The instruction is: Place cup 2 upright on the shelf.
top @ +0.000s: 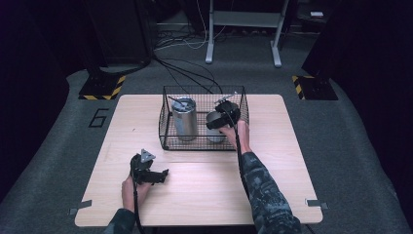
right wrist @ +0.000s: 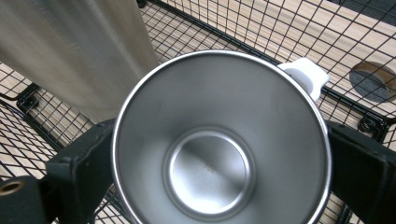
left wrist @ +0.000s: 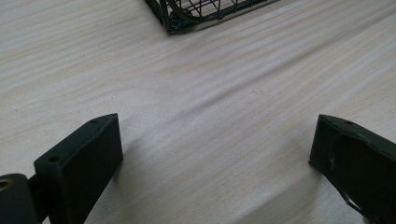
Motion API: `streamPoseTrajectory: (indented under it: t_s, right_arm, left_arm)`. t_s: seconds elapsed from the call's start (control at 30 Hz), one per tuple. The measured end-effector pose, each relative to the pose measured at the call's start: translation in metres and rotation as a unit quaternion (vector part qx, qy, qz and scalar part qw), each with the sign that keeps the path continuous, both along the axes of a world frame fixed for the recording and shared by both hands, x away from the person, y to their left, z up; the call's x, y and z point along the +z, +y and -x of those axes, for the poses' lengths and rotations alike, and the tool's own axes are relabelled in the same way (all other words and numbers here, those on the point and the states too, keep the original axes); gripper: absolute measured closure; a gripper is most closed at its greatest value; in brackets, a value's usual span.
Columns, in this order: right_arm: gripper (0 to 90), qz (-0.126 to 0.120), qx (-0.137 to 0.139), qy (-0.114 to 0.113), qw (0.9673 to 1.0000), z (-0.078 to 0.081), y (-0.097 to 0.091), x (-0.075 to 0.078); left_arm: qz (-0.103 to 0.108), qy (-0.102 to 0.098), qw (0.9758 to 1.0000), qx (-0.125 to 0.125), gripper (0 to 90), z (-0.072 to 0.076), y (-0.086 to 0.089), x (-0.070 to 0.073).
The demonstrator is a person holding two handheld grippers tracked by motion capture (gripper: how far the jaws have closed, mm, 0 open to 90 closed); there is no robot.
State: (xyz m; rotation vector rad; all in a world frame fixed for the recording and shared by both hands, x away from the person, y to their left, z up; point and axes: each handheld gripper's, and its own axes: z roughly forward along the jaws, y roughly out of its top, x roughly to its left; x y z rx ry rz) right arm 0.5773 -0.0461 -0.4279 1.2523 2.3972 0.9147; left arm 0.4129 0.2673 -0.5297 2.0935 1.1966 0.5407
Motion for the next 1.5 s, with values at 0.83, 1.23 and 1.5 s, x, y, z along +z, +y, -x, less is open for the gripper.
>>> streamPoseTrajectory:
  t_s: [0.83,1.23,1.5]
  right_arm:
    - [1.5,-0.035,0.031,-0.047,0.9978,0.041,-0.016,0.045]
    - [1.5,-0.042,0.065,-0.067,0.9947,0.076,-0.025,0.049]
    - [1.5,-0.040,0.073,-0.076,0.9936,0.100,-0.035,0.049]
  left_arm:
    - [-0.001,0.002,1.0000,-0.003,2.3,0.000,0.000,0.000]
    - [-0.001,0.003,1.0000,-0.003,2.3,0.000,0.000,0.001]
    - [-0.001,0.002,1.0000,-0.003,2.3,0.000,0.000,0.000]
